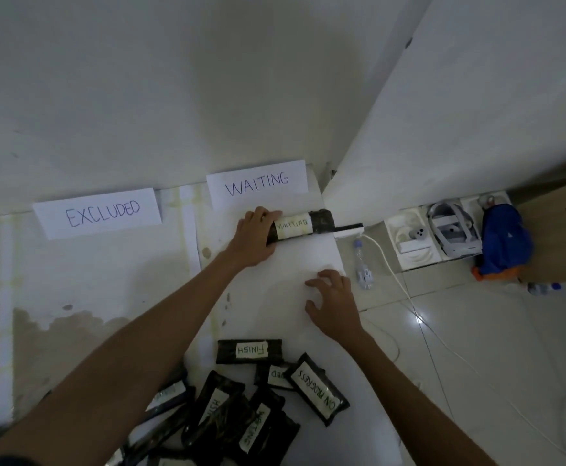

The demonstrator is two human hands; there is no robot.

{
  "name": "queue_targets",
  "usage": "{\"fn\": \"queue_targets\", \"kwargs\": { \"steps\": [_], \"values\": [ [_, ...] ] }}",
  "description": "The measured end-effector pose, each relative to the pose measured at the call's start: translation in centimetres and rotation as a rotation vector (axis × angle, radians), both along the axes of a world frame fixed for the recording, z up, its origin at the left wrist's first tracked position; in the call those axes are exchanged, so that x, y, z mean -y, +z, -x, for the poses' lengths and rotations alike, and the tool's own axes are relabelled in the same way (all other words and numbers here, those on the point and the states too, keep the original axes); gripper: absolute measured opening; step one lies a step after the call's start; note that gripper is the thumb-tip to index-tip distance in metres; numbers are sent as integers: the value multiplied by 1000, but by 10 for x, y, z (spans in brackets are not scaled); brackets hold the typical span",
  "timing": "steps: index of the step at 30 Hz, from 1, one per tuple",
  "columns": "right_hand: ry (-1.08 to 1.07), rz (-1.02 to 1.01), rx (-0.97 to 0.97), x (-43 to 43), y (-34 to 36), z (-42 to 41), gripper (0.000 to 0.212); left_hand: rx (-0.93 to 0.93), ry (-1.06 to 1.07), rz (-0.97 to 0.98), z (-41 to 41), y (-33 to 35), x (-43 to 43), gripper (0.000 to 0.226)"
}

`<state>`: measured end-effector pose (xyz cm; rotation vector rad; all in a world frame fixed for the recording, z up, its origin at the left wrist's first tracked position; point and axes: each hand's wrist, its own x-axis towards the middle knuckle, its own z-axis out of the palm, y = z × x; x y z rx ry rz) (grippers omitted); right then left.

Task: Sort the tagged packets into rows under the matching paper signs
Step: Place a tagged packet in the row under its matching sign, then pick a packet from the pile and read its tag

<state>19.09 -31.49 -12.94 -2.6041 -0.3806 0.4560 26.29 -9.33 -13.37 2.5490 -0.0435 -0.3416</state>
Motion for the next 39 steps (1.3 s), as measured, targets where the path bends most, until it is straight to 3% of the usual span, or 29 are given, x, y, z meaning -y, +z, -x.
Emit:
{"fn": "queue_targets", "kwargs": {
  "steps": [10, 15, 22, 24, 27, 29, 34, 39],
  "values": [
    [107, -88, -289, 19, 32, 37, 36, 74, 81, 16, 80, 18, 8, 63],
    [183, 6, -434, 31, 35, 77, 63, 35, 108, 28, 129, 21, 13, 68],
    [106, 34, -424, 26, 33, 96, 70, 20, 34, -30, 128, 26, 14, 62],
    [90, 22, -417, 24, 33, 97, 63, 29, 38, -26, 120, 35, 18, 61],
    [92, 2, -375, 21, 41, 96, 32, 63, 53, 47, 117, 48, 28, 53],
    [21, -68, -384, 19, 52, 96, 19, 59, 47, 132, 124, 57, 32, 45],
    [-315, -410, -474, 6, 82, 88, 20, -18, 50, 289, 163, 84, 37, 36],
    [-612, -705, -655, -24, 95, 88, 23, -43, 56, 177, 212, 93, 35, 64]
  ]
}}
